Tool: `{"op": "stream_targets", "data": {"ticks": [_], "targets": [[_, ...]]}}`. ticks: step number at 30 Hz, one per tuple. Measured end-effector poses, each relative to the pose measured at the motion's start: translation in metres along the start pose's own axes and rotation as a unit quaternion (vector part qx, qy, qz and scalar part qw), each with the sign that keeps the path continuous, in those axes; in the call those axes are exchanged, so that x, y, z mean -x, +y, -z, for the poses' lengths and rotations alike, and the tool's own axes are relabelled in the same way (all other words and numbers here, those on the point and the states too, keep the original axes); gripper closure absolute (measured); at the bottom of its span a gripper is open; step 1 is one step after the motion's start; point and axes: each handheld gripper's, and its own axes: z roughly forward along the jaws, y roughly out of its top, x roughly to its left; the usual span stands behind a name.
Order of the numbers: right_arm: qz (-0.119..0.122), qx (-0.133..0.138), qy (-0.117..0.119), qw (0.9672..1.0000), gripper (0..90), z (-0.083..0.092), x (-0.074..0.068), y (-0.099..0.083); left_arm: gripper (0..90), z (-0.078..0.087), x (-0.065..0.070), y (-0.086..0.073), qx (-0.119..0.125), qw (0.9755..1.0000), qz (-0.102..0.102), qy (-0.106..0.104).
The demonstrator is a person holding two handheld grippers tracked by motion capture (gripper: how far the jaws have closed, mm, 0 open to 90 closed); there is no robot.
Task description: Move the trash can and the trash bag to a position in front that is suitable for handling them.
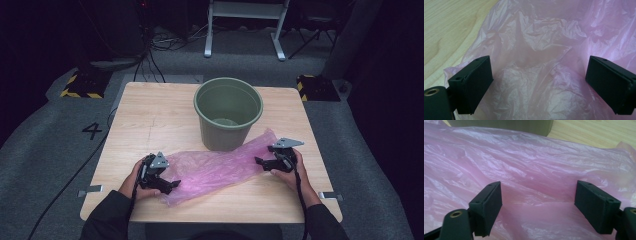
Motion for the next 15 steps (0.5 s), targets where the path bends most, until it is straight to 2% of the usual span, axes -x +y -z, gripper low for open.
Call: {"op": "stream_targets", "data": {"ticks": [7,9,13,14,15], "targets": [[0.004,-0.011,-0.014,0.9998,23.2,-0.0038,0.0013,-0.0014,7.2,0.0028,-0.0044,-0.0027,0.000,1.0000,0.002,0.004],[0.004,-0.015,-0.011,0.9998,23.3,-0.0045,0.0018,-0.0012,7.2,0.0035,-0.0053,-0.0036,0.000,1.0000,0.006,0.005],[0.005,-0.021,-0.010,0.9997,24.2,-0.0061,0.0016,-0.0001,7.1,0.0053,-0.0060,-0.0052,0.001,0.9997,0.015,0.018],[0.009,-0.018,-0.008,0.9998,31.3,-0.0064,0.0020,0.0008,7.1,0.0061,-0.0040,-0.0055,-0.001,0.9990,0.031,0.032],[0.010,-0.017,-0.006,0.9998,34.7,-0.0062,0.0023,0.0010,7.4,0.0073,-0.0026,-0.0053,-0.004,0.9986,0.037,0.038]]}}
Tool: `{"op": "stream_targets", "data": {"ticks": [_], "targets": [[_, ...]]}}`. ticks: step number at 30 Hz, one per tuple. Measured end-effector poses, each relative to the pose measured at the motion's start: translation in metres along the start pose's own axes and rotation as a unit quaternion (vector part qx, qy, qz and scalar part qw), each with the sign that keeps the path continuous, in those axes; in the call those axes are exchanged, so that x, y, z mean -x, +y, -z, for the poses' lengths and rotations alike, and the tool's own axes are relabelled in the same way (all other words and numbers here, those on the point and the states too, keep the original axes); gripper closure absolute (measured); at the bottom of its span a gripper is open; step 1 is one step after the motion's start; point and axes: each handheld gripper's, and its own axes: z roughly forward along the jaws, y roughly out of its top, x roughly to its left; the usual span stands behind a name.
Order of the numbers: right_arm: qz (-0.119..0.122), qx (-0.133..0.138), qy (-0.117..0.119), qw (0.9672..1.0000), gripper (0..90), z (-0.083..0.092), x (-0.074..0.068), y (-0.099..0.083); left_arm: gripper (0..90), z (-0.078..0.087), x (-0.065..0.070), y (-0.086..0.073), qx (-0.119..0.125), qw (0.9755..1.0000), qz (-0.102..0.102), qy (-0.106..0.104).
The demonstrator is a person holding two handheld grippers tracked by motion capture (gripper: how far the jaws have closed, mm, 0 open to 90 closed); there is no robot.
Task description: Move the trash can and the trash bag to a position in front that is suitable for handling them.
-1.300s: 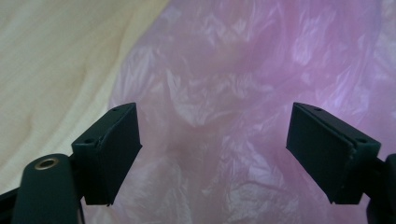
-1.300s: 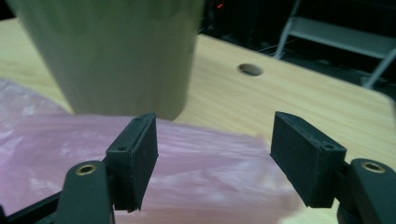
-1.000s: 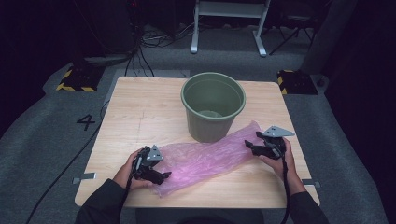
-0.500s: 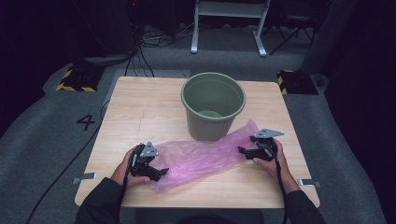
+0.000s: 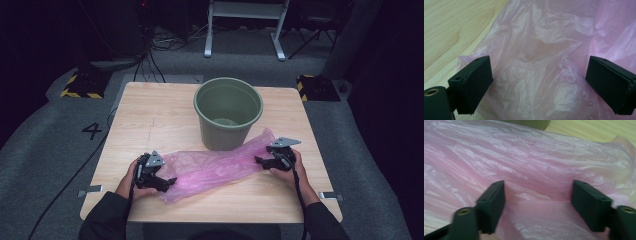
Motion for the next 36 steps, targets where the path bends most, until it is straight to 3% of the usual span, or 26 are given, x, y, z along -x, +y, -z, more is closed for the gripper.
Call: {"op": "stream_targets", "data": {"ticks": [3,4,5,7,8,12,15,25,33,36], "targets": [[-0.001,0.003,0.003,1.0000,47.9,0.001,0.001,0.001,20.9,0.008,0.003,-0.001,0.014,0.9999,0.003,-0.001],[-0.001,0.003,0.003,1.0000,47.9,0.001,0.001,0.001,17.4,0.008,0.003,-0.001,0.014,0.9999,0.003,-0.001],[-0.001,0.005,0.002,1.0000,56.7,0.001,0.002,0.001,13.7,0.012,0.003,-0.001,0.022,0.9997,0.007,-0.004],[-0.001,0.006,0.001,1.0000,59.0,0.001,0.002,0.001,18.9,0.018,0.004,-0.002,0.027,0.9996,0.005,0.004],[-0.001,0.007,0.001,1.0000,63.4,0.002,0.003,0.001,14.7,0.021,0.004,-0.003,0.029,0.9995,0.006,0.005],[-0.005,0.009,-0.004,0.9999,70.9,0.003,0.004,0.000,15.9,0.030,-0.006,-0.012,0.022,0.9993,0.007,0.030],[-0.003,0.009,-0.005,0.9999,75.3,0.003,0.004,0.000,16.1,0.031,-0.017,-0.019,0.017,0.9986,0.032,0.038],[0.009,0.011,-0.013,0.9998,84.3,0.005,0.007,-0.001,15.7,0.028,-0.030,-0.028,0.008,0.9982,0.044,0.039],[0.020,0.021,-0.018,0.9994,85.4,0.007,0.007,0.000,11.2,0.025,-0.034,-0.028,0.011,0.9986,0.035,0.039],[0.020,0.021,-0.013,0.9995,85.4,0.007,0.007,-0.001,12.0,0.024,-0.037,-0.026,0.011,0.9984,0.041,0.038]]}}
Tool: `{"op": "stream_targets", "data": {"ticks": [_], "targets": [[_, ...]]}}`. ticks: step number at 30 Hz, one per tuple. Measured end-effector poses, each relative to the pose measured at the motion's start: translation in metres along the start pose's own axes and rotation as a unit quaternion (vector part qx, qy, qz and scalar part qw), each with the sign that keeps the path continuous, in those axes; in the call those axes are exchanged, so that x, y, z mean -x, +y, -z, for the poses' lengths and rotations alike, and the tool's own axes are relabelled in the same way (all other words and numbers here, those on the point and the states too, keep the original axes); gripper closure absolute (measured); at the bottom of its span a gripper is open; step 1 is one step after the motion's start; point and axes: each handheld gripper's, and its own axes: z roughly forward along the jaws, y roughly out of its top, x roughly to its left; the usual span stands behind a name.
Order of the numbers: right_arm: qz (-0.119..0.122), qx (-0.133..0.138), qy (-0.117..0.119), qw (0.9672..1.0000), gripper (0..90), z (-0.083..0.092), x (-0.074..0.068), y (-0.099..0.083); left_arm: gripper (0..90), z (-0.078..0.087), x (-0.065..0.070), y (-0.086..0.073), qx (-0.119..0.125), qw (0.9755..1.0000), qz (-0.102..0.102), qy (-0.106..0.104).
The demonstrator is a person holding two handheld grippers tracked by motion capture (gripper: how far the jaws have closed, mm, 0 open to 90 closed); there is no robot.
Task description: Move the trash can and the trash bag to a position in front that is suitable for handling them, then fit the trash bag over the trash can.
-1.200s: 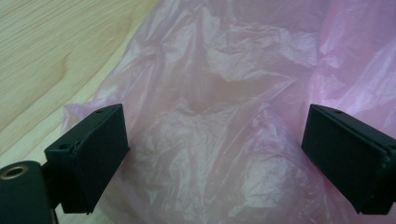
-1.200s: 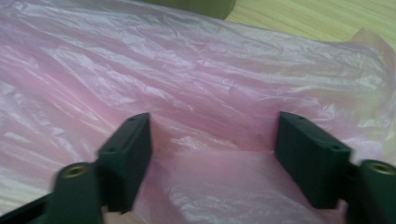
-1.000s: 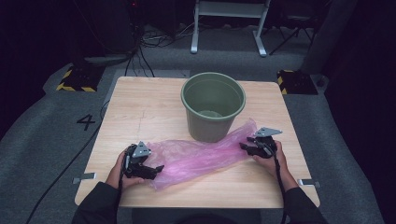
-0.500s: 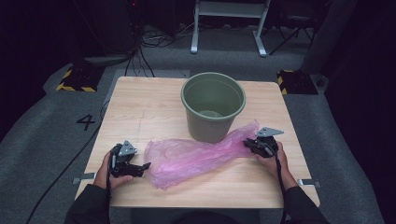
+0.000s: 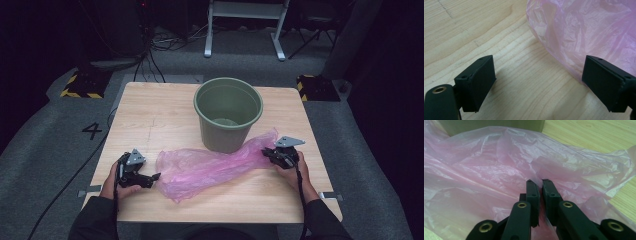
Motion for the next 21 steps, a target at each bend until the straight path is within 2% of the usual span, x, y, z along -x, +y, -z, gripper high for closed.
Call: {"op": "stream_targets", "data": {"ticks": [8,14,21], "targets": [[0.008,0.008,0.000,0.9999,85.4,0.002,0.000,-0.002,12.8,-0.002,-0.002,0.001,0.003,1.0000,0.006,0.007],[-0.003,0.020,0.006,0.9998,85.4,0.007,0.001,-0.001,12.8,-0.002,-0.001,0.002,0.000,0.9999,0.009,0.011],[0.006,0.036,-0.006,0.9993,85.4,0.013,0.000,0.005,12.3,-0.003,-0.001,0.002,0.001,0.9998,0.014,0.017]]}}
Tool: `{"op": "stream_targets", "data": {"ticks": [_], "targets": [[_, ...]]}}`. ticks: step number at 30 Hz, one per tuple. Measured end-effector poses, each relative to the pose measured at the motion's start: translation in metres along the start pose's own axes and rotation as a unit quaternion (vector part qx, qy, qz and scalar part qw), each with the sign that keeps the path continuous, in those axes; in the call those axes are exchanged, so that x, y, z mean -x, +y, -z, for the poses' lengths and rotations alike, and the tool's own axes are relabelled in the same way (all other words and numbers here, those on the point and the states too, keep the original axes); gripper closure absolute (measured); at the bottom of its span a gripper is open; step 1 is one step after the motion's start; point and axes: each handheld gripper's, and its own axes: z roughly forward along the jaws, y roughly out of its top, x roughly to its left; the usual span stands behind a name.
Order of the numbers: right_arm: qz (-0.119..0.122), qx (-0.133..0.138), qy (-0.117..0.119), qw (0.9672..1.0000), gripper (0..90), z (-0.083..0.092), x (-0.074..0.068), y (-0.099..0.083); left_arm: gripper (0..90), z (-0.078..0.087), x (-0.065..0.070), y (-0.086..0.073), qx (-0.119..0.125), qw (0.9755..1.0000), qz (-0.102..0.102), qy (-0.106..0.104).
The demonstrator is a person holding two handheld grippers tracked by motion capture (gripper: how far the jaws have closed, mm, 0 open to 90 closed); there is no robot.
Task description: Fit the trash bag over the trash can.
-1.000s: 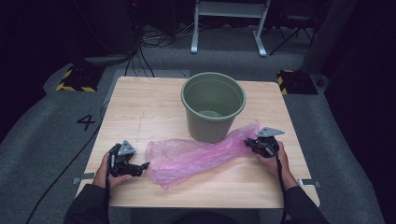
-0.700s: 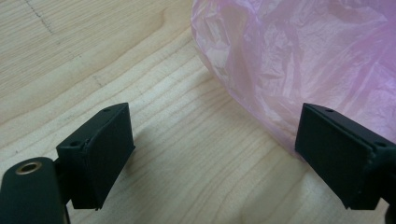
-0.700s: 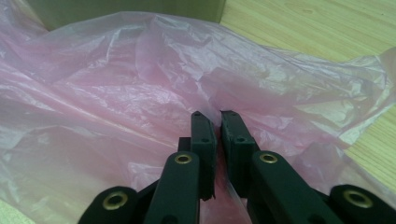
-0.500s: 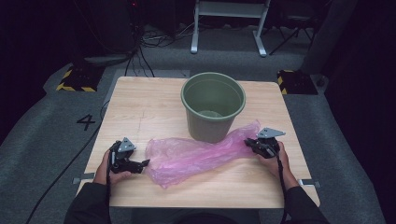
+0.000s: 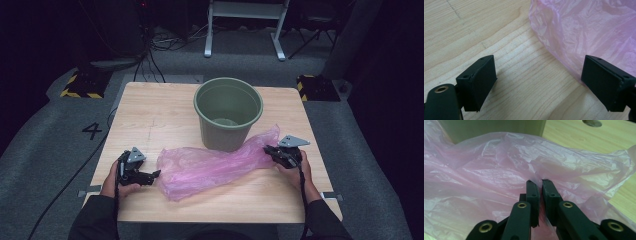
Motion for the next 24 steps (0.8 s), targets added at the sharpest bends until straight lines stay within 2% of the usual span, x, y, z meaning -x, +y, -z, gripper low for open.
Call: {"op": "stream_targets", "data": {"ticks": [5,7,8,9,10,11,12,13,14,15,16,17,18,19,20,21,22,23,24], "targets": [[0.006,0.007,0.000,1.0000,85.3,0.002,-0.002,0.003,12.6,0.001,-0.001,0.000,-0.003,1.0000,0.003,0.004],[0.007,0.008,0.000,0.9999,85.2,0.002,-0.001,0.003,16.0,0.003,-0.002,0.001,-0.008,0.9999,0.004,0.007],[0.009,0.008,0.000,0.9999,85.3,0.003,-0.001,0.003,16.3,0.005,-0.002,0.001,-0.010,0.9996,0.008,0.023],[0.012,0.010,-0.001,0.9999,85.3,0.003,-0.002,0.004,16.6,0.005,-0.002,0.001,-0.010,0.9996,0.008,0.023],[0.015,0.012,-0.002,0.9998,85.3,0.004,-0.002,0.004,18.2,0.011,-0.003,0.005,0.001,0.9996,0.009,0.025],[0.015,0.012,-0.002,0.9998,85.3,0.004,-0.002,0.004,18.5,0.011,-0.003,0.005,0.001,0.9996,0.009,0.025],[0.015,0.016,-0.002,0.9998,85.3,0.006,-0.002,0.006,17.8,0.020,-0.001,0.011,0.025,0.9994,0.011,0.023],[0.015,0.016,-0.002,0.9998,85.3,0.006,-0.002,0.006,18.0,0.020,-0.001,0.011,0.025,0.9994,0.011,0.023],[0.019,0.018,-0.004,0.9997,85.2,0.007,-0.004,0.006,18.1,0.029,0.005,0.020,0.046,0.9988,0.010,0.016],[0.019,0.018,-0.004,0.9997,85.2,0.007,-0.004,0.006,18.1,0.029,0.005,0.020,0.046,0.9988,0.010,0.016],[0.025,0.018,-0.005,0.9995,85.0,0.010,-0.006,0.006,18.0,0.037,0.014,0.030,0.060,0.9981,-0.007,0.004],[0.028,0.019,-0.006,0.9994,84.9,0.011,-0.007,0.006,17.6,0.037,0.014,0.030,0.060,0.9981,-0.007,0.004],[0.032,0.019,-0.007,0.9993,84.8,0.012,-0.008,0.006,17.4,0.041,0.020,0.035,0.067,0.9976,-0.016,-0.006],[0.034,0.020,-0.010,0.9992,84.7,0.014,-0.009,0.007,17.6,0.046,0.034,0.047,0.077,0.9963,-0.032,-0.023],[0.037,0.022,-0.012,0.9990,84.7,0.016,-0.010,0.007,17.5,0.047,0.041,0.052,0.081,0.9953,-0.042,-0.032],[0.037,0.022,-0.012,0.9990,84.7,0.016,-0.010,0.007,17.5,0.047,0.041,0.052,0.081,0.9953,-0.042,-0.032],[0.038,0.028,-0.014,0.9988,84.7,0.020,-0.012,0.009,17.5,0.047,0.051,0.059,0.083,0.9941,-0.060,-0.037],[0.038,0.028,-0.014,0.9988,84.7,0.020,-0.012,0.009,17.5,0.046,0.057,0.063,0.083,0.9934,-0.067,-0.044],[0.040,0.029,-0.017,0.9986,84.7,0.021,-0.012,0.010,17.5,0.044,0.067,0.069,0.082,0.9917,-0.081,-0.057]]}}
